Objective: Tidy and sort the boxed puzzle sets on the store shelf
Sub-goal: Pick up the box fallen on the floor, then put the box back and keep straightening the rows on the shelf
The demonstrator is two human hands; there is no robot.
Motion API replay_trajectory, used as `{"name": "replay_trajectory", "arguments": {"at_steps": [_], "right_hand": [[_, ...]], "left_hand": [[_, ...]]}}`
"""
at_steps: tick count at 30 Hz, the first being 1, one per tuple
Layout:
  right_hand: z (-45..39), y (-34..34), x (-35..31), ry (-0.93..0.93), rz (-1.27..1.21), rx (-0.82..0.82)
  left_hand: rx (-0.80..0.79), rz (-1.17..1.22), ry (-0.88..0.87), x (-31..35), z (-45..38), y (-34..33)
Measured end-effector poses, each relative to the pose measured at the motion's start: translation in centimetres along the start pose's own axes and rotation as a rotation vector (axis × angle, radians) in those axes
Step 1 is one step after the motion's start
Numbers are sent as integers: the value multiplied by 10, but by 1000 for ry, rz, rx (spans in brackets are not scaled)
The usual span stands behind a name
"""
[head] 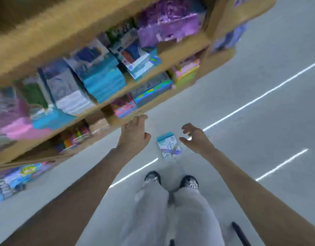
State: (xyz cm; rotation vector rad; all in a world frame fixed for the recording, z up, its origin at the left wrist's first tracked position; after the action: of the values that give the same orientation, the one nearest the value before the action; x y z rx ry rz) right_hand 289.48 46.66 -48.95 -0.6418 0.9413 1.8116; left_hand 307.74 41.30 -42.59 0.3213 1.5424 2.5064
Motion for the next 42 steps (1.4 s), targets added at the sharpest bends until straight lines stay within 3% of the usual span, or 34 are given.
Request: {"name": "replay_trajectory", "arguments": {"at_steps": [4, 9, 13, 16, 20, 23, 26, 29, 34, 38, 42], "right_hand": [[-85, -87, 159, -210, 254, -171], [-175, -179, 270, -291, 433, -42], [-208, -220, 292, -294, 503, 91], [-191, -195, 274, -354, 319, 152], [-118, -128, 167, -226, 26, 178], [-41, -68, 43, 23, 17, 185], [38, -4, -85, 235, 32, 214], [104, 68, -198, 433, -56, 79], [201, 170, -361, 545, -177, -85], [261, 196, -468, 708, -22, -123], [284, 215, -548, 886, 150, -39]], "left_hand": [[-213, 6, 104, -21, -59, -164], [-280, 79, 235, -67, -84, -301], [-239, 116, 267, -91, -97, -332], [-278, 266, 346, -98, -86, -314], [-384, 729, 440, -67, -55, -234], [-430, 909, 274, -9, -30, -122], [-310, 788, 61, 28, 4, 16], [-119, 733, -61, 35, 48, 165], [-18, 662, -304, 46, 149, 380], [113, 601, -411, 54, 202, 474], [388, 585, -379, 34, 218, 534]]}}
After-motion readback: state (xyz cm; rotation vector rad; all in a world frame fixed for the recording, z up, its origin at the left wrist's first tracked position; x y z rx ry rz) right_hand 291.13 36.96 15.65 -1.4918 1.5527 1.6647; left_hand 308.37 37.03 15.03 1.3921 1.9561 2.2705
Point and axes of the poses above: each hand's wrist, its own z-axis away from the middle knuckle, its own y-axis out of the back of the hand, x = y × z, the point moved 8 cm from there along -z, towards the middle knuckle, and after that the axes turned 15 degrees about -z, right-handed, at the moved point
